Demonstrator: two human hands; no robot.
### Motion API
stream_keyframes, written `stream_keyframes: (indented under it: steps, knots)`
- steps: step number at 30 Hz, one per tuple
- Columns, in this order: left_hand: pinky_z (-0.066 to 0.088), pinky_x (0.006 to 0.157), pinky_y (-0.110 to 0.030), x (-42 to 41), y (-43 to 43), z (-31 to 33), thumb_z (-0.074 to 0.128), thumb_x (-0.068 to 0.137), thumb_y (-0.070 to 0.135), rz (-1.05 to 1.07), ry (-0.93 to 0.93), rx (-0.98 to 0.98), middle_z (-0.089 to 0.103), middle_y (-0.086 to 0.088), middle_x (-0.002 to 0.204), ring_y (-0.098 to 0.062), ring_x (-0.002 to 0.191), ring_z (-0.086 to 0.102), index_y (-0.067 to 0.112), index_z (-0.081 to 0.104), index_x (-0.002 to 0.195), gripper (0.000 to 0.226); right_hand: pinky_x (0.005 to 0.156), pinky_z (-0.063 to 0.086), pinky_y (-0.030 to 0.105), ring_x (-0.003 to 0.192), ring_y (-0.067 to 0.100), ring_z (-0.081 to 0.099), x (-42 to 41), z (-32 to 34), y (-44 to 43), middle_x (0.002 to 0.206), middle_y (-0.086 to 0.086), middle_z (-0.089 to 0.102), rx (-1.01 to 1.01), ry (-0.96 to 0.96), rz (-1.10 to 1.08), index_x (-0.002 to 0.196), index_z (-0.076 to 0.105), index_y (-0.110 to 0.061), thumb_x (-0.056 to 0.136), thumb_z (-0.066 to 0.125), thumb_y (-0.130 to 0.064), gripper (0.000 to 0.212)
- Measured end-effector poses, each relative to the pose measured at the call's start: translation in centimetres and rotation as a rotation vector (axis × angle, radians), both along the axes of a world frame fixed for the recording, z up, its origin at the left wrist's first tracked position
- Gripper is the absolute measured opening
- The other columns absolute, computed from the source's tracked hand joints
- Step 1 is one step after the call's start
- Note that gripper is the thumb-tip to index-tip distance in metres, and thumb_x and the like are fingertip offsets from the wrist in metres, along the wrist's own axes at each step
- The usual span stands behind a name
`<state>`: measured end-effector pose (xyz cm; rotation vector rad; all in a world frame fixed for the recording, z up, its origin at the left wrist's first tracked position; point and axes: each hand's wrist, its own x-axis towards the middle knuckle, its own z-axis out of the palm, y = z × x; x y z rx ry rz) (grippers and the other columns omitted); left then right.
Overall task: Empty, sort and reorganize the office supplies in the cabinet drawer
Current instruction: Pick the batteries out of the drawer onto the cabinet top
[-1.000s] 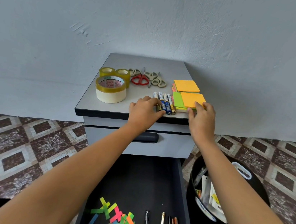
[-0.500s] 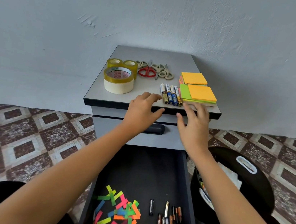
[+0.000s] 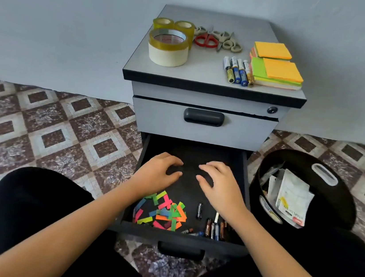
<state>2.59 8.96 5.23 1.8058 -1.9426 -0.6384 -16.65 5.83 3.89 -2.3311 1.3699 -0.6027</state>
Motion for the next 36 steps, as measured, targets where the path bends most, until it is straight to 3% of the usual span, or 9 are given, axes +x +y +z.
stream_keyframes:
  steps: [9,15,20,24,29,36]
  knots:
    - [0.038,0.091,-0.020,-0.1,1.2,-6.6,0.057,0.091,0.027,-0.045,-0.074,0.360,0.054,-0.003,0.120,-0.015,0.107,0.054,0.017,0.057,0.124,0.034,0.095,0.043,0.032,0.116,0.020,0.051,0.3,-5.1,1.1,0.127,0.003,0.052,0.417,0.376,0.242,0.131,0.054,-0.020,0.094,0.055,-0.033,0.039]
    - [0.045,0.089,-0.029,-0.1,1.4,-9.6,0.055,0.090,0.021,-0.165,-0.184,0.551,0.060,-0.009,0.118,-0.023,0.107,0.056,0.010,0.058,0.120,0.032,0.091,0.047,0.036,0.112,0.026,0.055,0.0,-7.9,0.9,0.122,0.008,0.057,0.542,0.558,0.323,0.123,0.059,-0.020,0.089,0.061,-0.027,0.036]
    - [0.047,0.086,-0.031,-0.4,1.2,-10.9,0.058,0.088,0.022,-0.271,-0.254,0.601,0.062,-0.008,0.113,-0.024,0.103,0.057,0.011,0.062,0.113,0.028,0.086,0.049,0.034,0.107,0.023,0.058,0.2,-9.2,0.5,0.117,0.005,0.063,0.581,0.602,0.385,0.114,0.066,-0.020,0.087,0.059,-0.017,0.028]
    - [0.048,0.087,-0.036,-0.4,0.9,-11.3,0.058,0.087,0.019,-0.296,-0.269,0.604,0.065,-0.010,0.109,-0.025,0.101,0.059,0.009,0.066,0.107,0.024,0.084,0.050,0.031,0.105,0.019,0.059,0.9,-9.9,0.4,0.116,-0.001,0.065,0.585,0.607,0.417,0.114,0.066,-0.022,0.087,0.061,-0.022,0.027]
    - [0.042,0.087,-0.025,0.4,0.3,-10.9,0.054,0.092,0.017,-0.339,-0.279,0.650,0.062,-0.005,0.118,-0.020,0.108,0.055,0.010,0.065,0.114,0.025,0.077,0.045,0.025,0.102,0.017,0.061,1.4,-10.3,0.4,0.113,-0.001,0.067,0.603,0.591,0.449,0.115,0.067,-0.020,0.088,0.062,-0.023,0.027]
    - [0.040,0.092,-0.020,3.0,-0.9,-10.1,0.056,0.091,0.012,-0.287,-0.184,0.709,0.063,0.002,0.117,-0.012,0.108,0.055,0.015,0.069,0.110,0.023,0.081,0.049,0.030,0.096,0.020,0.060,1.9,-10.7,0.5,0.106,0.004,0.066,0.674,0.606,0.432,0.105,0.070,-0.014,0.088,0.062,-0.018,0.019]
